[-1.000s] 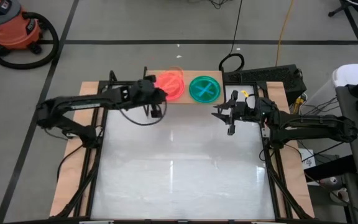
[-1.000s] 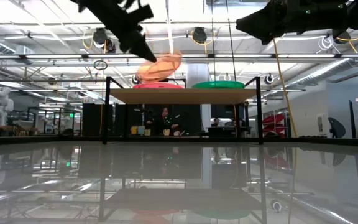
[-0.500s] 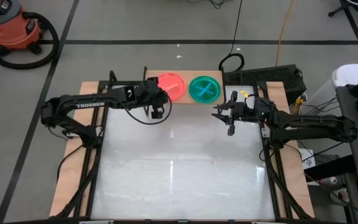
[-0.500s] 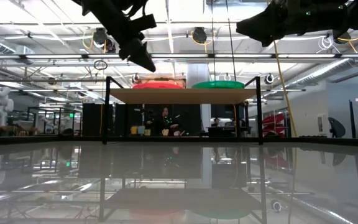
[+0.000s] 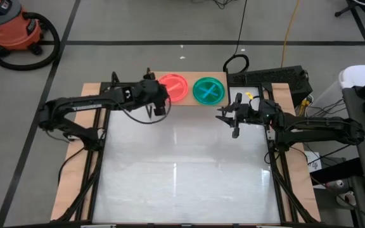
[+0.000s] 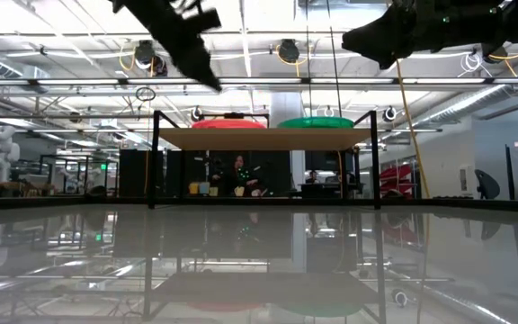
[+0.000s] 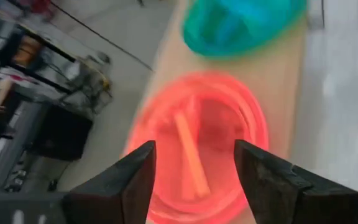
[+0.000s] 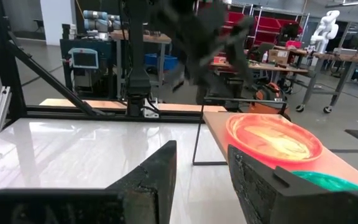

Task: Place and stack plates onto a shelf
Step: Stack the orange plate on top of the other orange plate on the shelf, then return to Home Position

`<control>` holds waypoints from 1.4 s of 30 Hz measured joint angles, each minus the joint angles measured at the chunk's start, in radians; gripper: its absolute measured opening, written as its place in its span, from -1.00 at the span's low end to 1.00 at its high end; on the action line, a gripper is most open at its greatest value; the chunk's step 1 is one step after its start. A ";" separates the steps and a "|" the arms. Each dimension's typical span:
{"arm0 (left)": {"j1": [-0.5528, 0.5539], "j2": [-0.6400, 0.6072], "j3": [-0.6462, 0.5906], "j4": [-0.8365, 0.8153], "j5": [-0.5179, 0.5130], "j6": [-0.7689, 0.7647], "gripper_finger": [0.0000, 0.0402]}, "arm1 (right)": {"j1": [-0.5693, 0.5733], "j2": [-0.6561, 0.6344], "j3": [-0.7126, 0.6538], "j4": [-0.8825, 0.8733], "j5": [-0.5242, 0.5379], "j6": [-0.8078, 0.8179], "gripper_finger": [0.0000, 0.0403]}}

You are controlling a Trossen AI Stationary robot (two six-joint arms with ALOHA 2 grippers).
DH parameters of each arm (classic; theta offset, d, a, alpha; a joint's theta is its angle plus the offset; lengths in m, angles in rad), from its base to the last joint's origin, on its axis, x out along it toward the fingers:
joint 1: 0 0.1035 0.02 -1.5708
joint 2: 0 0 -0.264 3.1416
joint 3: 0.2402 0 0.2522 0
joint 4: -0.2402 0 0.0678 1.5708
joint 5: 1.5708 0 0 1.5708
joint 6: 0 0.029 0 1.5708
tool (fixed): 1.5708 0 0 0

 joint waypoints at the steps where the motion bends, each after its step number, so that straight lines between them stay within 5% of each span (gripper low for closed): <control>1: -0.002 -0.020 0.000 0.019 0.006 -0.017 0.10 | 0.000 0.000 0.000 0.000 -0.001 -0.001 -0.38; 8: -0.008 -0.200 -0.006 0.062 0.190 -0.116 -0.38 | 0.000 -0.077 0.001 -0.123 -0.001 -0.003 -0.38; 15: -0.008 -0.432 -0.188 0.159 0.277 -0.196 -0.95 | 0.000 -0.235 0.001 -0.236 -0.005 0.044 -0.38; 21: -0.008 -0.666 -0.439 0.370 0.383 -0.250 -0.97 | 0.000 -0.317 0.001 -0.348 0.000 0.028 -0.50; 28: -0.008 -0.883 -0.666 0.511 0.417 -0.298 -0.98 | 0.000 -0.416 -0.015 -0.387 -0.003 -0.039 -0.95; 35: -0.008 -1.052 -0.847 0.613 0.442 -0.331 -0.98 | 0.000 -0.489 -0.184 -0.277 -0.005 -0.048 -0.99; 42: -0.007 -1.149 -0.892 0.611 0.524 -0.350 -0.98 | 0.000 -0.566 -0.334 -0.163 -0.006 -0.023 -1.00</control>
